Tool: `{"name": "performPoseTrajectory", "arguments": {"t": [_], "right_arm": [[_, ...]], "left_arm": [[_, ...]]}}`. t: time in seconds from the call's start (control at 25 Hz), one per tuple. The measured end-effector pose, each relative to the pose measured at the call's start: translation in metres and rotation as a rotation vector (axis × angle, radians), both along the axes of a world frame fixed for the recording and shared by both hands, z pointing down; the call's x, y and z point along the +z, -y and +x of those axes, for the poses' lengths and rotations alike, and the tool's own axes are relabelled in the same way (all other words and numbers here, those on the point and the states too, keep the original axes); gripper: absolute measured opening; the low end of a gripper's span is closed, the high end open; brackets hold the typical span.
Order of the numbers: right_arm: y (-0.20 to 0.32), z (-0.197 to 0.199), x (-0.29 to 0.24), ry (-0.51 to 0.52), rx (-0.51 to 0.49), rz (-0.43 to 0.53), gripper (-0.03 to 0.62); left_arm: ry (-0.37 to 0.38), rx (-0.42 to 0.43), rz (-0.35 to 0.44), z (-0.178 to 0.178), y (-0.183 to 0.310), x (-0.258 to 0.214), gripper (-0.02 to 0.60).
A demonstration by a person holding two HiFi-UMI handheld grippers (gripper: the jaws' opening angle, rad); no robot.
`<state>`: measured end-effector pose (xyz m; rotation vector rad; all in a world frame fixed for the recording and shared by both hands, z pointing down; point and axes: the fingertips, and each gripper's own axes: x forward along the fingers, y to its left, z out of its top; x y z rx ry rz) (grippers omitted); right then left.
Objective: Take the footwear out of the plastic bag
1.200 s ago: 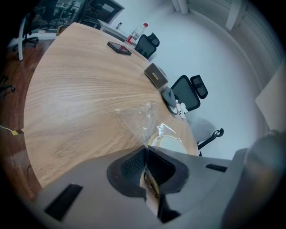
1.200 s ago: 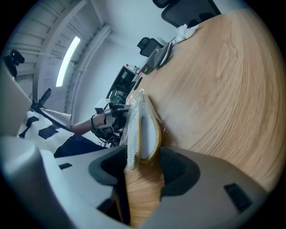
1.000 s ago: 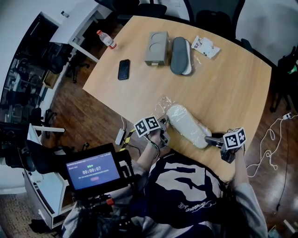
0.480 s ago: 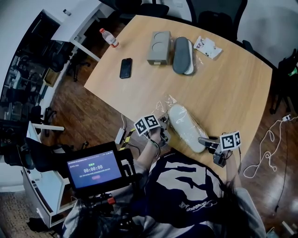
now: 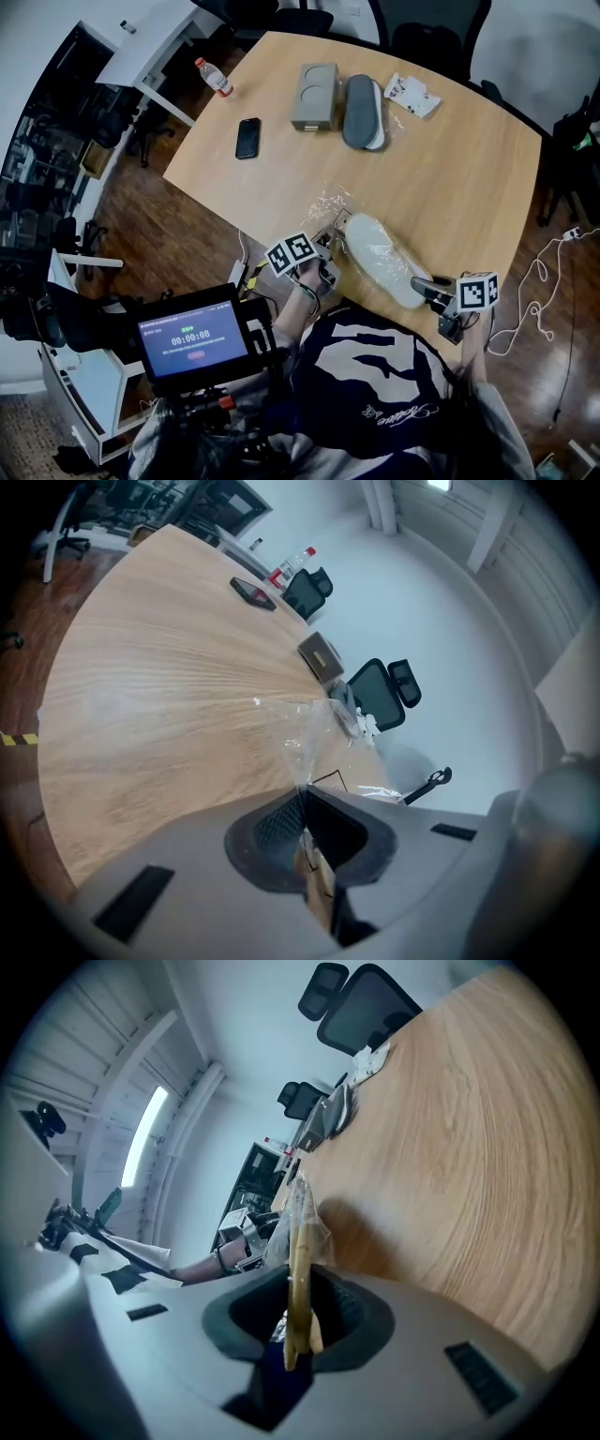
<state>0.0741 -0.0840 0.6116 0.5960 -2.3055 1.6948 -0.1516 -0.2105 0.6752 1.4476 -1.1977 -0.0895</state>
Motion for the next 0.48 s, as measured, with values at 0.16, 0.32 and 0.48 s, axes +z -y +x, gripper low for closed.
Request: {"name": "performPoseTrajectory", "arguments": {"t": [0.16, 0.32, 0.48], "right_arm": [[-0.002, 0.002, -0.007, -0.018, 0.038, 0.009, 0.071], [-0.002, 0.002, -0.014, -0.023, 0.073, 0.048, 0.071], [-0.006, -0.004, -0.021, -0.015, 0.075, 0.046, 0.071]], "left_arm": [[-0.030, -0.027, 0.031, 0.002, 0.007, -0.008, 0.006], [-0.013, -0.030, 0.053, -0.001, 0.011, -0.011, 0.006], [0.013, -0.070, 0.050, -0.013, 0.018, -0.010, 0.006]]}}
